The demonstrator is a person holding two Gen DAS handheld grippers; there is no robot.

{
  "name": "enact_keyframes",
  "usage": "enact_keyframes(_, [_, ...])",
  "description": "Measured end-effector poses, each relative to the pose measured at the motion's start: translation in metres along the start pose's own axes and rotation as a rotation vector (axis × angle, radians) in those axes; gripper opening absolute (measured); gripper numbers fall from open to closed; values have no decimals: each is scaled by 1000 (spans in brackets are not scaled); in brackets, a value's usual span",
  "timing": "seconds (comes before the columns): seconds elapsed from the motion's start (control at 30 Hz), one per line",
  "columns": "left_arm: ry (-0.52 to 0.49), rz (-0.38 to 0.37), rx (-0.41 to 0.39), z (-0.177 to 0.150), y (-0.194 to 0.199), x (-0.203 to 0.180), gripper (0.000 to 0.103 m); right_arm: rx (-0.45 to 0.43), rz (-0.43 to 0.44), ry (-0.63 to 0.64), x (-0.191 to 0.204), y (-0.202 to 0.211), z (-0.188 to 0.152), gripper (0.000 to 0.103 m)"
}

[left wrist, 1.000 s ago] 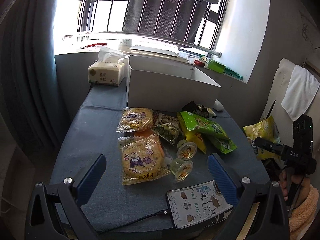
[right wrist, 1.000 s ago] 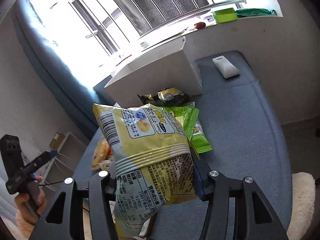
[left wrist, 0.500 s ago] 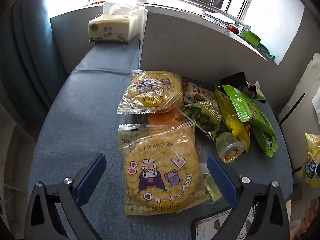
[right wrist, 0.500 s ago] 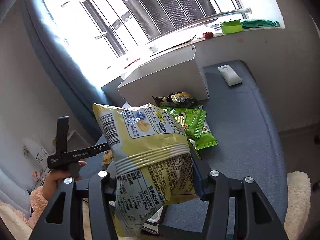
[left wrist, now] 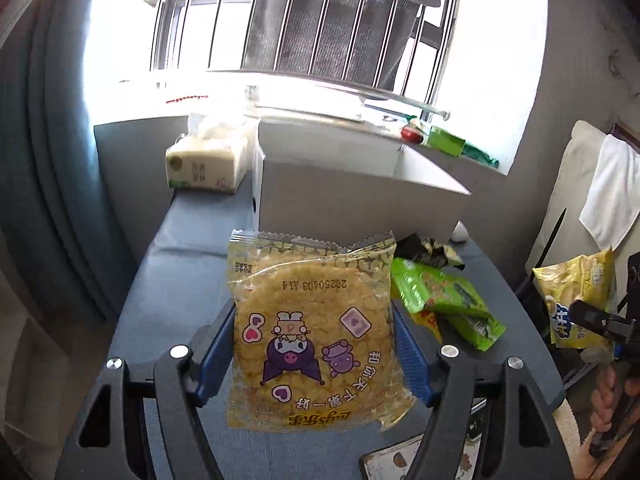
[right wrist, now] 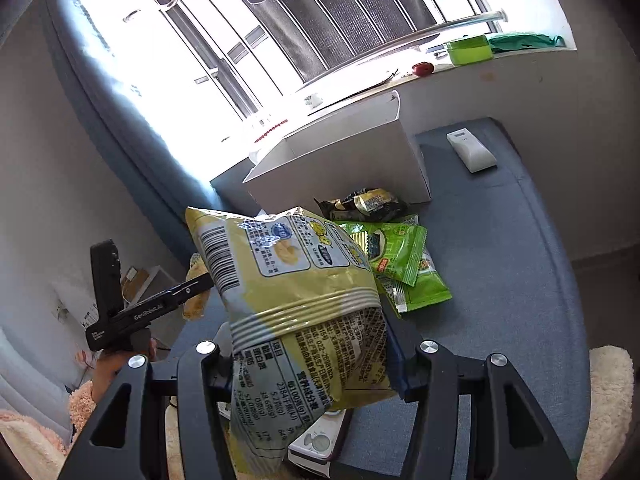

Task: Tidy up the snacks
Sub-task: 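Lower both held packs into the white box and open both grippers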

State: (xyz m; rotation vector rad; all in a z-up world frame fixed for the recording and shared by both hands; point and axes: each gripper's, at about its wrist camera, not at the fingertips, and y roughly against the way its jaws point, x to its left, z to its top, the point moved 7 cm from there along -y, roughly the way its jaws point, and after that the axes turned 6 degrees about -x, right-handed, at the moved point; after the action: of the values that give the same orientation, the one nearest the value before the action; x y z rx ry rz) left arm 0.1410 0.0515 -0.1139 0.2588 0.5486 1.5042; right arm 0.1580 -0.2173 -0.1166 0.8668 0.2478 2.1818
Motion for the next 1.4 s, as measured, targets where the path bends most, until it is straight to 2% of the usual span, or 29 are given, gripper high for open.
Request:
enact_keyframes(0.07, [-25, -39, -59, 29, -2, -7, 76, -22, 23, 13, 6, -7, 18, 59])
enact_keyframes(0.23, [-76, -42, -150, 103, -26, -21, 76, -72, 78, 45, 23, -34, 78, 59])
enact_keyframes(0.33, [-50, -52, -165, 143, -52, -26, 76, -79, 91, 34, 28, -55, 117, 59])
enact_keyframes(0.4, [-60, -33, -169, 165, -71, -26, 76, -88, 116, 23, 30, -69, 142, 59])
enact_keyframes(0.5, [-60, -36, -138, 190, -103, -25, 76, -76, 95, -5, 24, -95, 174, 59])
enact_keyframes(0.63, [-54, -4, -55, 198, -153, -18, 76, -30, 61, -45, 10, -138, 202, 59])
enact_keyframes(0.77, [-104, 60, 30, 190, -191, -7, 80, 22, 37, -113, -12, -179, 213, 61])
enact_keyframes(0.8, [-105, 71, 56, 185, -197, -3, 89, 33, 32, -133, -19, -186, 213, 68])
enact_keyframes(0.83, [-102, 70, 77, 179, -199, 0, 100, 46, 15, -156, -27, -192, 212, 87])
enact_keyframes(0.87, [-94, 50, 83, 175, -199, 1, 103, 37, -10, -183, -34, -195, 213, 95])
enact_keyframes(0.9, [-82, 40, 83, 172, -196, 3, 103, 11, -22, -208, -41, -194, 215, 103])
enact_keyframes(1.03, [-47, 53, 86, 163, -181, 11, 103, -29, 9, -262, -50, -185, 210, 103])
enact_keyframes(1.17, [-85, 54, 43, 167, -152, 4, 103, -29, -5, -226, -44, -173, 201, 103])
enact_keyframes(1.27, [-98, 61, -3, 172, -123, -3, 103, -74, 20, -207, -32, -155, 203, 103])
enact_keyframes(1.4, [-103, 30, -65, 172, -79, -19, 103, -144, 42, -148, -8, -125, 203, 103])
